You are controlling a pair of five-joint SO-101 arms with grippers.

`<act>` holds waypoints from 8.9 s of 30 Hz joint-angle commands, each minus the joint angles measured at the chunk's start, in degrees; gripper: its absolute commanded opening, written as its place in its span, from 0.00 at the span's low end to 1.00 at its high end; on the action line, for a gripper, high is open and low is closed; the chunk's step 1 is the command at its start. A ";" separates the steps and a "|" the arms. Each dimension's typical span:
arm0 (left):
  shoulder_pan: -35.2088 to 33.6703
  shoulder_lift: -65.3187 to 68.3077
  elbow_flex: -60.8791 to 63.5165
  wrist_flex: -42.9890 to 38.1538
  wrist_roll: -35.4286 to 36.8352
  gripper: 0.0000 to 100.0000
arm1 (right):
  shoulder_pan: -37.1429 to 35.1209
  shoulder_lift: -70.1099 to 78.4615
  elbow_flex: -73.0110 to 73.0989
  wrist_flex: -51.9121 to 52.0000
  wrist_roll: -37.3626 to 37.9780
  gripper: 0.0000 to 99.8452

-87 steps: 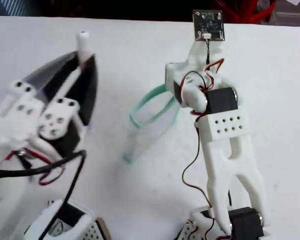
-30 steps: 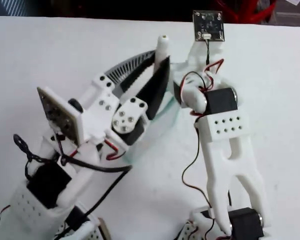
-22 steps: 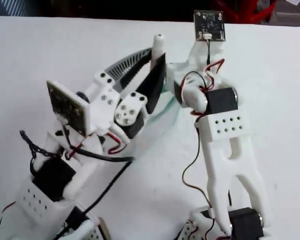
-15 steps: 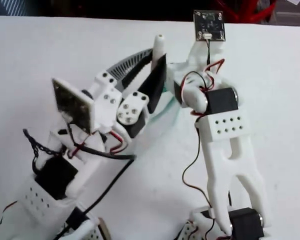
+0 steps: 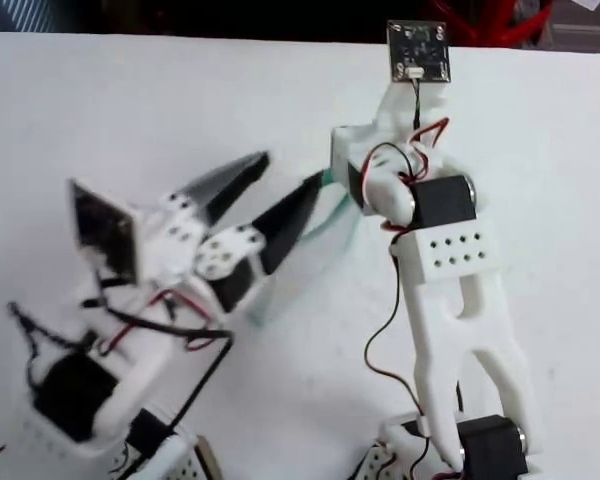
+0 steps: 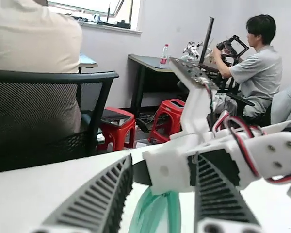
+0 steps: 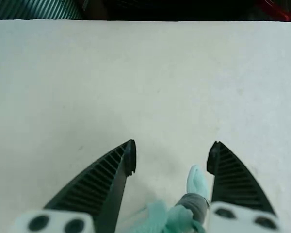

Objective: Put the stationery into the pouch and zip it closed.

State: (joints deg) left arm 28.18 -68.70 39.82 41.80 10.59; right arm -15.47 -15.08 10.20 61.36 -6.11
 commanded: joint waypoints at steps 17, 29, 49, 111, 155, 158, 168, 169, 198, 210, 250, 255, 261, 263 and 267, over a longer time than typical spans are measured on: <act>-4.35 -19.74 27.87 3.69 -8.44 0.25 | 0.57 -0.22 -0.18 2.51 2.20 0.24; -13.85 -20.70 40.09 -14.33 -6.59 0.21 | 0.92 -2.51 -5.80 9.19 7.82 0.21; -13.58 -20.97 41.76 -14.68 -6.68 0.21 | -8.31 -5.67 -25.49 13.41 8.35 0.32; -13.85 -20.97 42.46 -14.77 -6.68 0.21 | 5.49 -36.00 35.25 -17.98 33.23 0.27; -13.85 -20.97 42.46 -14.86 -6.68 0.21 | 11.21 -48.13 49.67 -27.74 24.35 0.21; -13.85 -20.97 42.46 -14.86 -6.68 0.21 | 8.22 -56.40 52.40 -21.85 24.35 0.29; -13.85 -20.97 42.64 -14.86 -6.68 0.21 | 1.80 -68.35 72.53 -49.01 26.46 0.26; -13.67 -20.97 42.64 -14.86 -6.68 0.21 | 2.51 -66.59 72.53 -50.59 26.73 0.26; -13.58 -20.79 42.81 -14.86 -6.86 0.21 | 2.24 -23.78 62.77 -82.15 30.33 0.38; -13.58 -20.79 42.81 -14.86 -6.86 0.21 | 1.01 -23.52 56.44 -80.84 30.95 0.37; -13.85 -20.79 42.81 -14.68 -6.77 0.21 | -7.25 -16.40 54.42 -82.07 31.91 0.37; -13.49 -20.79 42.90 -14.51 -6.68 0.21 | -8.22 -18.59 58.64 -87.69 32.00 0.27; -13.49 -20.79 42.81 -14.59 -6.68 0.21 | -9.71 -18.33 58.99 -87.87 34.11 0.13; -13.49 -20.79 42.55 -14.59 -6.68 0.21 | -9.54 -18.95 60.31 -87.96 35.43 0.11; -13.41 -20.97 42.37 -14.59 -6.77 0.21 | -8.22 -23.08 63.82 -87.96 39.30 0.06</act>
State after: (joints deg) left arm 14.37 -90.51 76.66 26.24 3.74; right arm -23.38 -34.33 72.88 -25.49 30.37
